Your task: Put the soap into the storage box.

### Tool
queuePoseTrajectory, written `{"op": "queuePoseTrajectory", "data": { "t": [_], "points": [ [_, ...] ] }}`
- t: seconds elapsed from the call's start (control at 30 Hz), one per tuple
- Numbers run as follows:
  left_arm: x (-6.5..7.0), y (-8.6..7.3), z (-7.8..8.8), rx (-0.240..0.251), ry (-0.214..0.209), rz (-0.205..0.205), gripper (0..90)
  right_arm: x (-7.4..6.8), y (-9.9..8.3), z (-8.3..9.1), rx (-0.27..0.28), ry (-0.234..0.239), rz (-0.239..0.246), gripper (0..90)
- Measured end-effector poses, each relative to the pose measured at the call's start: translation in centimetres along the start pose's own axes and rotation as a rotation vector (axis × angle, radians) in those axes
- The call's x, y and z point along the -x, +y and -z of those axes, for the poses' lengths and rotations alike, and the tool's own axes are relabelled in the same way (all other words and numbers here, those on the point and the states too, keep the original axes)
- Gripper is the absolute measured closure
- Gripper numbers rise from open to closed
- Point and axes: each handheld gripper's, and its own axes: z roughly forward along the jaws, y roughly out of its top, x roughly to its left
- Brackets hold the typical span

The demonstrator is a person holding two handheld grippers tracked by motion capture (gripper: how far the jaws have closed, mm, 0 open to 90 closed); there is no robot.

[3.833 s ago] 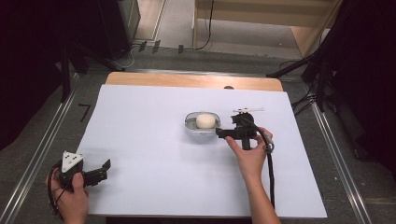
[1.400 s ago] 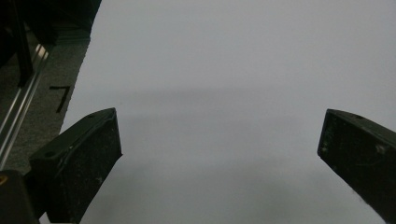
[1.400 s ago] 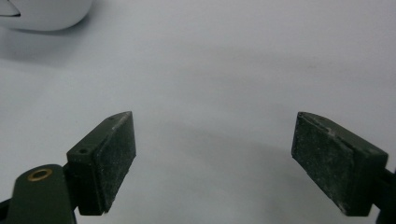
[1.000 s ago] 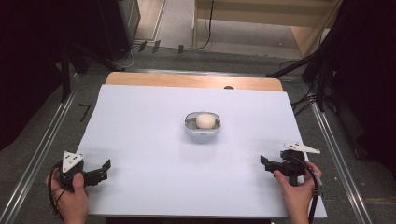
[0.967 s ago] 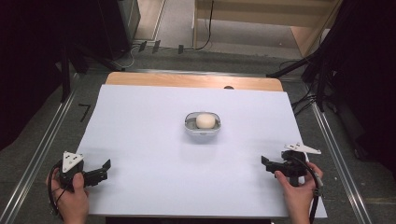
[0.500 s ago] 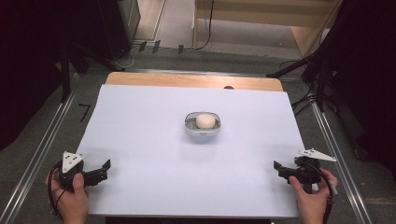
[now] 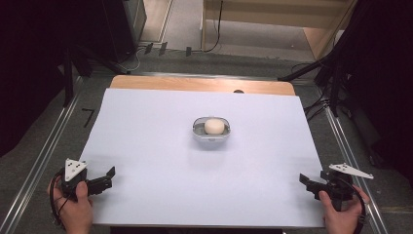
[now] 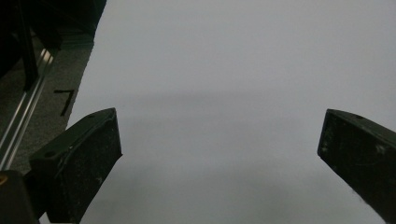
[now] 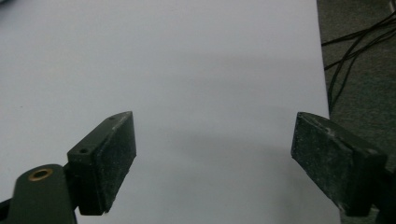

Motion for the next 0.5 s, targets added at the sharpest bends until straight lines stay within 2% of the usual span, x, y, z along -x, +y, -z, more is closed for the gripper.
{"op": "queuePoseTrajectory", "data": {
  "t": [0.07,0.17,0.23,0.3,0.43,0.5],
  "points": [
    [0.03,0.0,-0.02,0.001,0.0,-0.001,0.0,0.63,-0.23,0.37,0.023,0.028,-0.04,18.7],
    [0.06,0.0,-0.05,0.001,0.002,-0.002,0.0,1.02,-0.51,0.76,0.069,0.029,-0.076,22.4],
    [0.06,0.01,-0.07,-0.001,0.003,-0.005,0.0,1.23,-0.66,0.64,0.088,0.063,-0.108,21.9],
    [0.07,0.03,-0.09,-0.006,0.003,-0.005,0.0,1.2,-0.69,0.46,0.081,0.067,-0.11,20.5],
    [0.05,0.03,-0.1,-0.007,0.0,-0.005,0.0,0.53,-0.68,0.12,0.059,0.009,-0.084,19.6],
    [-0.04,0.07,-0.14,-0.016,-0.005,0.003,0.0,0.36,-0.71,0.08,0.06,0.01,-0.071,19.4]
  ]
}}
